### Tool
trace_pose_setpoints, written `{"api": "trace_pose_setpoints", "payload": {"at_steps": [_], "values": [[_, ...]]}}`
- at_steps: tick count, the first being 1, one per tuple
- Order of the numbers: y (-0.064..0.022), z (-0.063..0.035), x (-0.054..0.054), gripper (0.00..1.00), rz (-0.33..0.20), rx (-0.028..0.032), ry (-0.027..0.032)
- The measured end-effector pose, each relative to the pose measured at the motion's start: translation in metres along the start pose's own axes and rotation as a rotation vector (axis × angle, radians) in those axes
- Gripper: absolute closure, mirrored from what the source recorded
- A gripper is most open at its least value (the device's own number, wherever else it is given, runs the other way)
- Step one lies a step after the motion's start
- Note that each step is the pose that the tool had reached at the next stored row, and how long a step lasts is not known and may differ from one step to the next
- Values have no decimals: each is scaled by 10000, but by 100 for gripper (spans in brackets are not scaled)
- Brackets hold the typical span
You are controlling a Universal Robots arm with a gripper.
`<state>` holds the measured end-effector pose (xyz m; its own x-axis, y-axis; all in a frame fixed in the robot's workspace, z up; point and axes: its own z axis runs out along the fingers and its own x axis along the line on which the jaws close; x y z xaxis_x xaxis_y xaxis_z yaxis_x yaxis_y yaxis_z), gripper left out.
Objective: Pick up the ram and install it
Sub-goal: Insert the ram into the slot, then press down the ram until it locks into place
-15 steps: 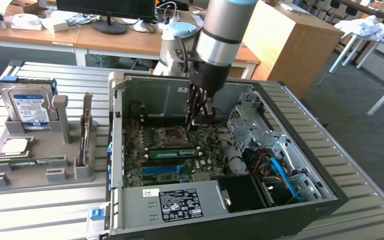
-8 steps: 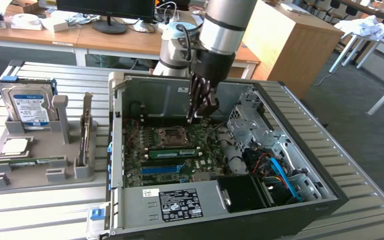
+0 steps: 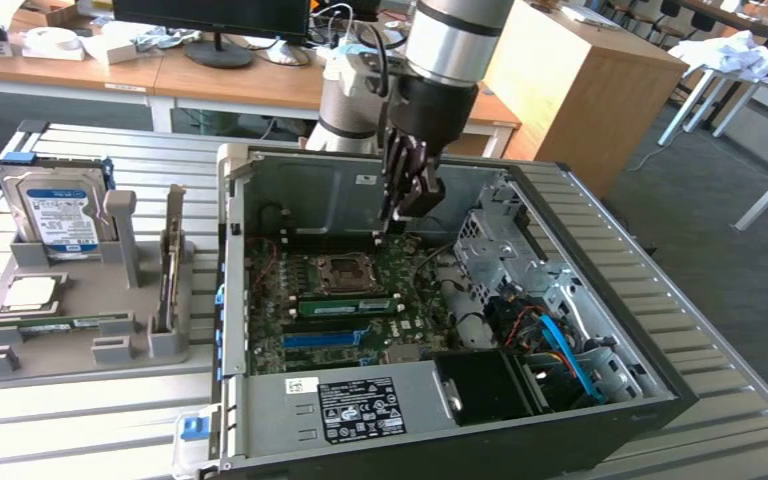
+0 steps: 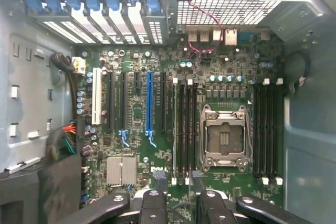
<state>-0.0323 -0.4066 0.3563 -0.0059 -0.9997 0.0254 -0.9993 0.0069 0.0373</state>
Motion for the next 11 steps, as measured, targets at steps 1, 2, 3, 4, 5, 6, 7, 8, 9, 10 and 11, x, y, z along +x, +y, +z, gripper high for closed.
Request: {"api": "trace_pose_setpoints", "payload": {"at_steps": [1, 2, 3, 4, 5, 6, 7, 8, 9, 10, 11], "values": [[0, -10, 0, 69, 0, 2, -1], [0, -10, 0, 69, -1, 3, -2], [0, -10, 0, 69, -1, 3, -2], [0, -11, 0, 69, 0, 2, 0], [0, -11, 0, 69, -1, 3, 0], [0, -11, 0, 69, -1, 3, -1], [0, -11, 0, 69, 0, 3, -1], [0, -11, 0, 69, 0, 3, -1], [0, -10, 0, 69, 0, 3, -1], [0, -11, 0, 69, -1, 3, -1], [0, -11, 0, 69, -1, 3, 0]]}}
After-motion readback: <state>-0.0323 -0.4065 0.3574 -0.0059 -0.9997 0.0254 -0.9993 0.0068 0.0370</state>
